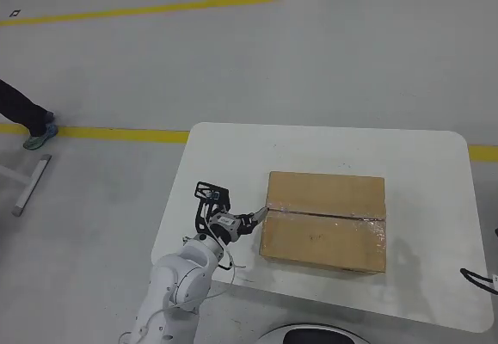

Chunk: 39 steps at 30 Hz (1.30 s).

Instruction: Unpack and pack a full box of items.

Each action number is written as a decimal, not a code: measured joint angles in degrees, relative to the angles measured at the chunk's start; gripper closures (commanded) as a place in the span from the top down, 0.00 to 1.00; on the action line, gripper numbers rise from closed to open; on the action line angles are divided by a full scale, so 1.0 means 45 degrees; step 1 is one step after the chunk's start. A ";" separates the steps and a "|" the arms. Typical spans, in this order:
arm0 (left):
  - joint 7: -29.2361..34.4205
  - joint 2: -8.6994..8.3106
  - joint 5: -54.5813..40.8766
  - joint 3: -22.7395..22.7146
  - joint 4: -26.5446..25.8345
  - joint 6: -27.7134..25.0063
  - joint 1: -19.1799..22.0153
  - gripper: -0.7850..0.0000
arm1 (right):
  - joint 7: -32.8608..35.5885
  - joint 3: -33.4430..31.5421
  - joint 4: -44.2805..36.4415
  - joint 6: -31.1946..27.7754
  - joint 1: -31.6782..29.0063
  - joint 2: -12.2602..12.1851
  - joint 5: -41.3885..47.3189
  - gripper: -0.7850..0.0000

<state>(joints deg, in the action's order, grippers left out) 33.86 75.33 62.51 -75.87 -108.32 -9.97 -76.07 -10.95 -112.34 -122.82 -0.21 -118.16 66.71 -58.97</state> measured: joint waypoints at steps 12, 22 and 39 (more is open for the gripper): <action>0.0000 0.0000 0.0000 0.0000 0.0000 0.0000 0.0000 1.00 | 0.0575 0.0586 0.1032 -0.0415 0.0920 0.0082 -0.0693 0.00; 0.0000 0.0000 0.0000 0.0000 0.0000 0.0000 0.0000 1.00 | -0.0166 0.2484 0.2706 -0.0985 0.1670 0.0198 -0.2312 0.00; 0.0000 0.0000 0.0000 0.0000 0.0000 0.0000 0.0000 1.00 | 0.0229 0.4716 0.3992 0.0533 0.2564 0.0477 -0.3286 0.00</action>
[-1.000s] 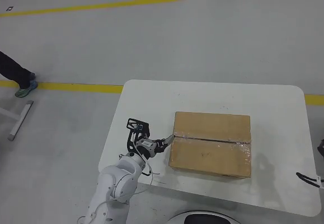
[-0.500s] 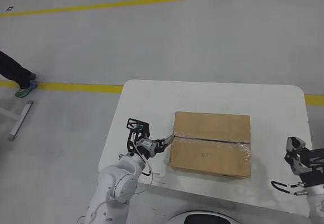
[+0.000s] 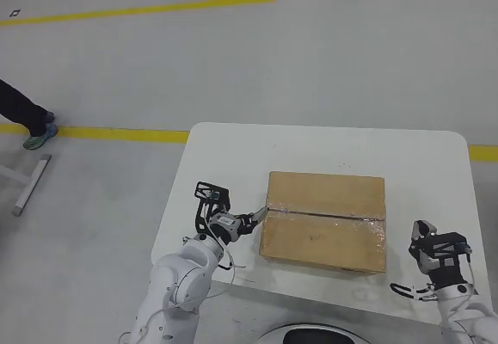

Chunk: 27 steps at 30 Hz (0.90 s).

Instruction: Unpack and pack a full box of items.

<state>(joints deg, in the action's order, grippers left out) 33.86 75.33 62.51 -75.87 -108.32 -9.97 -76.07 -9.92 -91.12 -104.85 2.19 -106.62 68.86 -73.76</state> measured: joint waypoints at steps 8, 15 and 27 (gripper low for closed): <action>0.0000 0.0000 0.0000 0.0000 0.0000 0.0000 0.0000 1.00 | 0.0131 0.0188 0.0225 -0.0079 0.0342 0.0018 -0.0578 0.00; 0.0000 0.0000 0.0000 0.0000 0.0000 0.0000 0.0000 1.00 | 0.0346 0.1770 0.1315 0.0079 0.1494 0.0229 -0.0883 0.00; 0.0000 0.0000 0.0000 0.0000 0.0000 0.0000 0.0000 1.00 | 0.0293 0.3376 0.1655 0.0016 0.2317 0.0461 -0.1482 0.00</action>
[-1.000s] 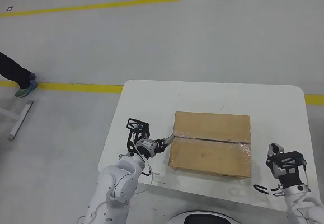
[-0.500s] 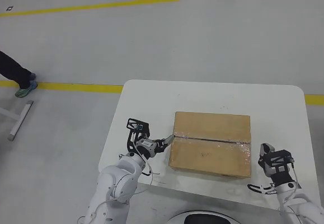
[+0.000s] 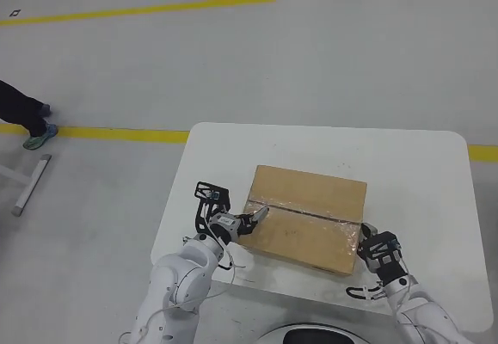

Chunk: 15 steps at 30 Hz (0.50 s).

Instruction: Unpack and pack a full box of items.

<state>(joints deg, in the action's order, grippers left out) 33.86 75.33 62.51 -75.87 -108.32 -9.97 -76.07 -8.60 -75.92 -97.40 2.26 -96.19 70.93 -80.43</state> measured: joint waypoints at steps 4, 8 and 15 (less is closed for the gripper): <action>0.0000 0.0000 0.0000 0.0000 0.0000 0.0000 0.0000 1.00 | -0.0091 0.0061 0.0036 0.0125 0.0152 0.0046 0.0147 0.00; 0.0000 0.0000 0.0000 0.0000 0.0000 0.0000 0.0000 1.00 | -0.0496 -0.0390 -0.0440 0.0373 -0.0266 0.0021 0.0274 0.00; -0.0272 -0.0016 0.0018 0.0138 -0.0617 -0.0258 0.0012 1.00 | -0.1367 -0.2098 -0.1850 0.0528 -0.1969 -0.0104 0.1131 0.00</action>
<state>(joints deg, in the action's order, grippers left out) 32.63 75.26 62.59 -75.25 -111.10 -11.13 -76.01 -14.75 -85.36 -105.73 4.64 -105.05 70.47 -75.34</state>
